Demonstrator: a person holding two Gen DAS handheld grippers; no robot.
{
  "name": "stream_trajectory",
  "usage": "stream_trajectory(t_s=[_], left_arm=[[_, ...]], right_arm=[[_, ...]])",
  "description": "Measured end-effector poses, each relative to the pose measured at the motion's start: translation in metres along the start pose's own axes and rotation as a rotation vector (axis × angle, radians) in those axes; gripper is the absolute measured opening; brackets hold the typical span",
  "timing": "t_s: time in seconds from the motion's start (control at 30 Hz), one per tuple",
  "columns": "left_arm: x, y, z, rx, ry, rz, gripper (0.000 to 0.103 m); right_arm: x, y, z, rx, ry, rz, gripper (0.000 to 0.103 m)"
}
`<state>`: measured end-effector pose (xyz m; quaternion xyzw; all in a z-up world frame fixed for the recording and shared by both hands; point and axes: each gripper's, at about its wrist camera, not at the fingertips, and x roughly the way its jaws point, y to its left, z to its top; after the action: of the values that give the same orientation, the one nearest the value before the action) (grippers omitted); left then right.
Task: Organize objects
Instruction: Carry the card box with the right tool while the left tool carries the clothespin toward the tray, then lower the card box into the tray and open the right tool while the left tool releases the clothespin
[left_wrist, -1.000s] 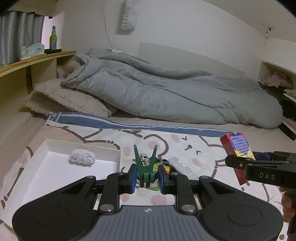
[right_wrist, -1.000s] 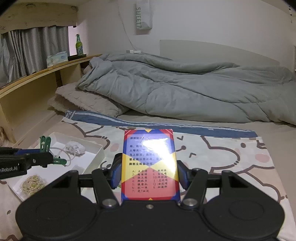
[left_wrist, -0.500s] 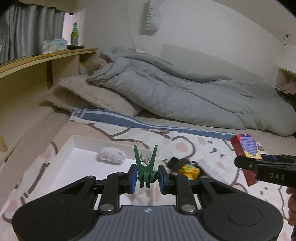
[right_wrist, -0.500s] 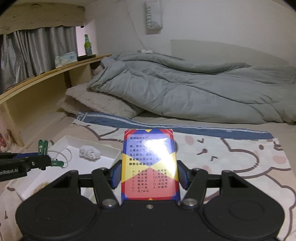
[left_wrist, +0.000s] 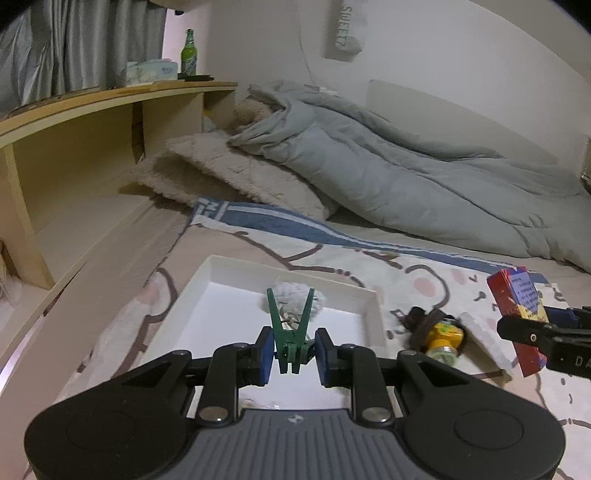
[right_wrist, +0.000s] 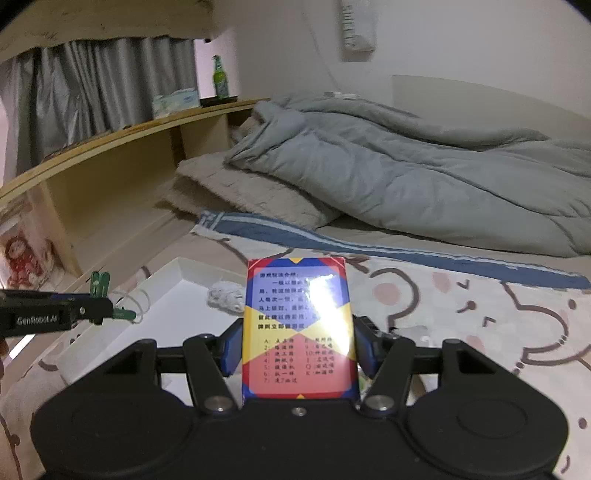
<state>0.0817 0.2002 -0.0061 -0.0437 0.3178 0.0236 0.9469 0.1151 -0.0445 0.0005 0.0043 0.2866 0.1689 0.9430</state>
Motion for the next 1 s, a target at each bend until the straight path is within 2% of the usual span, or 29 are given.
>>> stream_trajectory(t_s=[0.2, 0.43, 0.63, 0.83, 0.93, 1.0], left_arm=[[0.026, 0.03, -0.004, -0.054, 0.044, 0.041, 0.025], [0.055, 0.06, -0.016, -0.046, 0.124, 0.074, 0.025], [0.067, 0.089, -0.025, -0.041, 0.149, 0.091, 0.025], [0.077, 0.102, -0.029, -0.044, 0.179, 0.102, 0.025], [0.082, 0.102, -0.032, -0.023, 0.224, 0.129, 0.025], [0.084, 0.102, -0.034, -0.001, 0.257, 0.135, 0.026]], right_arm=[[0.03, 0.027, 0.001, -0.041, 0.029, 0.014, 0.061], [0.08, 0.071, -0.005, 0.022, 0.095, 0.071, 0.061], [0.124, 0.097, -0.008, 0.125, 0.162, 0.098, 0.061], [0.159, 0.11, -0.025, 0.17, 0.249, 0.071, 0.061], [0.168, 0.11, -0.036, 0.202, 0.284, 0.067, 0.062], [0.17, 0.109, -0.039, 0.213, 0.298, 0.073, 0.068]])
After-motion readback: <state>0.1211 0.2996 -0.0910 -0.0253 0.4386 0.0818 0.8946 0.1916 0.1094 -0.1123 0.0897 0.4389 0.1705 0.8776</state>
